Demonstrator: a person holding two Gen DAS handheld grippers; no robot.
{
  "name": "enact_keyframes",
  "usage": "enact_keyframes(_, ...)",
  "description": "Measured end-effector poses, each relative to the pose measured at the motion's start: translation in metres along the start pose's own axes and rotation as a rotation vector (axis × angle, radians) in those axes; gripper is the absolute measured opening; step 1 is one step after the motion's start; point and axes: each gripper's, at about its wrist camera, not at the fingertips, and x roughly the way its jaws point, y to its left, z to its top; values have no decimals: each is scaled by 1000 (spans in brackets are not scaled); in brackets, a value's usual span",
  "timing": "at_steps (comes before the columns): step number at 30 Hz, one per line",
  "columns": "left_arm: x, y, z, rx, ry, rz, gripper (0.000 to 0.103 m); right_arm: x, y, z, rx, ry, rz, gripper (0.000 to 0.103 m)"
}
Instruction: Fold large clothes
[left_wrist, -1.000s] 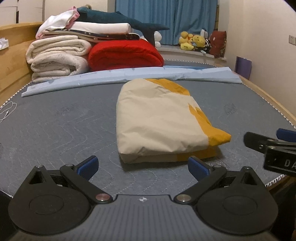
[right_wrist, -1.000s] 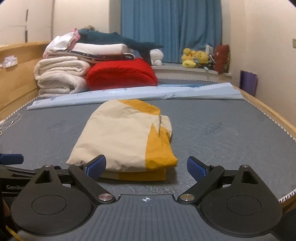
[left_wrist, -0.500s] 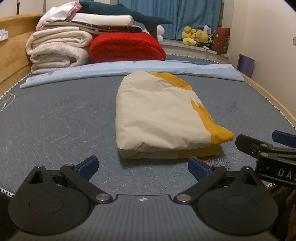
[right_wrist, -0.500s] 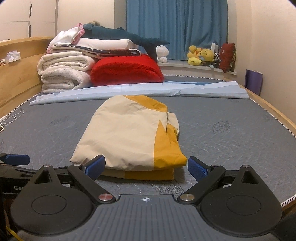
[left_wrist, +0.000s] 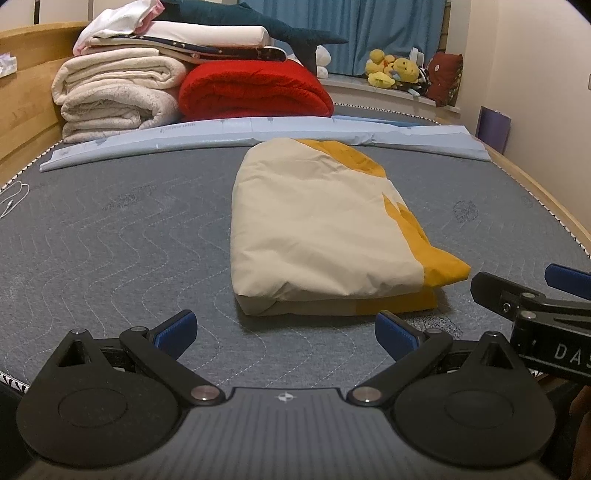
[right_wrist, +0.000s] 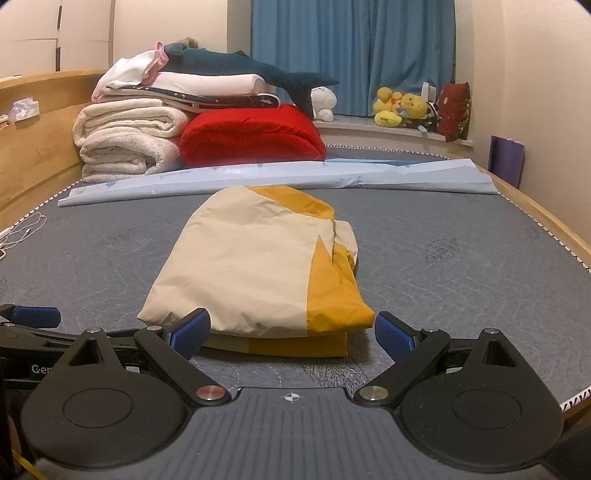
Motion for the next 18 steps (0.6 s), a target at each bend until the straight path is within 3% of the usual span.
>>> enact_keyframes(18, 2, 2, -2, 10, 2, -3, 102, 1, 0, -2, 11, 12, 1, 96)
